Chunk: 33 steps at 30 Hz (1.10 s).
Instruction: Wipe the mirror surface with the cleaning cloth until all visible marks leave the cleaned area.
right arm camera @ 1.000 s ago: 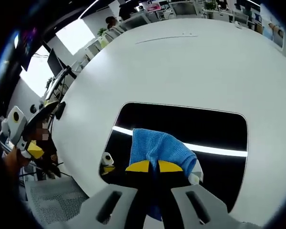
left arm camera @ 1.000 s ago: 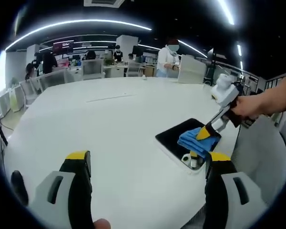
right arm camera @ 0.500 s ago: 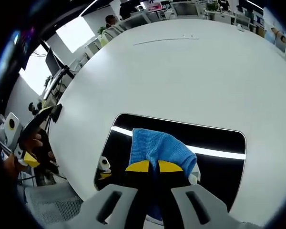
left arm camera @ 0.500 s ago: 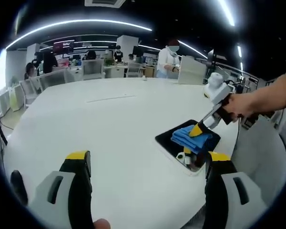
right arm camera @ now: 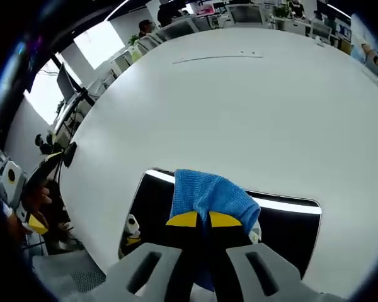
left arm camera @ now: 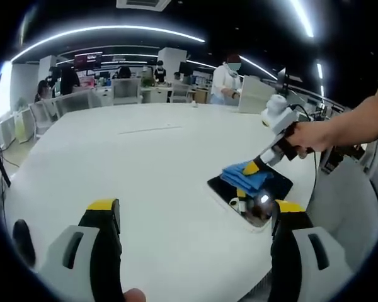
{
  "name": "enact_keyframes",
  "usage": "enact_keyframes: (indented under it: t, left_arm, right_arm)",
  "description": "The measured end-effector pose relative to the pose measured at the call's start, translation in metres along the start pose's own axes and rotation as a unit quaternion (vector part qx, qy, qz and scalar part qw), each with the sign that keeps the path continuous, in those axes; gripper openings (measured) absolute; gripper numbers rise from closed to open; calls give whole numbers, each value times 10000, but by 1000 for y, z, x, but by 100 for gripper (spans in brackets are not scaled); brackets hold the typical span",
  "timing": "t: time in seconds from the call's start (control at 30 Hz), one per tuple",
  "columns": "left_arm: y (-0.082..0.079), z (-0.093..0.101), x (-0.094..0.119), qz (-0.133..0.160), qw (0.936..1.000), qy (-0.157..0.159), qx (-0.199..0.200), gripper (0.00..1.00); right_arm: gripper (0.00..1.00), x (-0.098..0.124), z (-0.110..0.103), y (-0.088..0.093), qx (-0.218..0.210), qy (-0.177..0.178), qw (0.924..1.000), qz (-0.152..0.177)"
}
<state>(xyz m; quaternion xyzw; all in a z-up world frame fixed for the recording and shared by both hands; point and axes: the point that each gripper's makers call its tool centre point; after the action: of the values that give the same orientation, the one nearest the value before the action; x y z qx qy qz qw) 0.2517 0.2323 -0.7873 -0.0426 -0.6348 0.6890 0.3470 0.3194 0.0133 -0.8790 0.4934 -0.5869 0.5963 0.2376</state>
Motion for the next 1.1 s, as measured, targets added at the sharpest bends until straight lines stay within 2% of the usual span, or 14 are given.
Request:
enact_keyframes:
  t: [0.4, 0.83, 0.93, 1.1]
  left_arm:
    - [-2, 3, -1, 26, 10000, -25, 32, 99]
    - [-3, 1, -1, 52, 9999, -82, 88, 99]
    - [-7, 2, -1, 171, 9996, -49, 199, 99]
    - [-7, -3, -3, 173, 9997, -79, 183, 99]
  right_arm:
    - [0, -6, 0, -11, 71, 71, 9999, 40]
    - [0, -6, 0, -10, 180, 13, 9998, 33]
    - [0, -5, 0, -10, 172, -8, 9998, 29]
    - [0, -3, 1, -8, 180, -18, 9998, 25]
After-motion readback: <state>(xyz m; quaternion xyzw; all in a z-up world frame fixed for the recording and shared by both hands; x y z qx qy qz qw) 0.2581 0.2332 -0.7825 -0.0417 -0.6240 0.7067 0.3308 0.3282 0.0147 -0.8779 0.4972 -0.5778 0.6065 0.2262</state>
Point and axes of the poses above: the point that each gripper's makers call its tool centre point, and the gripper's own axes: x roughly backward along the fingers, z roughly to its right, y roughly out of its underside, and after that the axes turned 6 degrees about y, right-handed
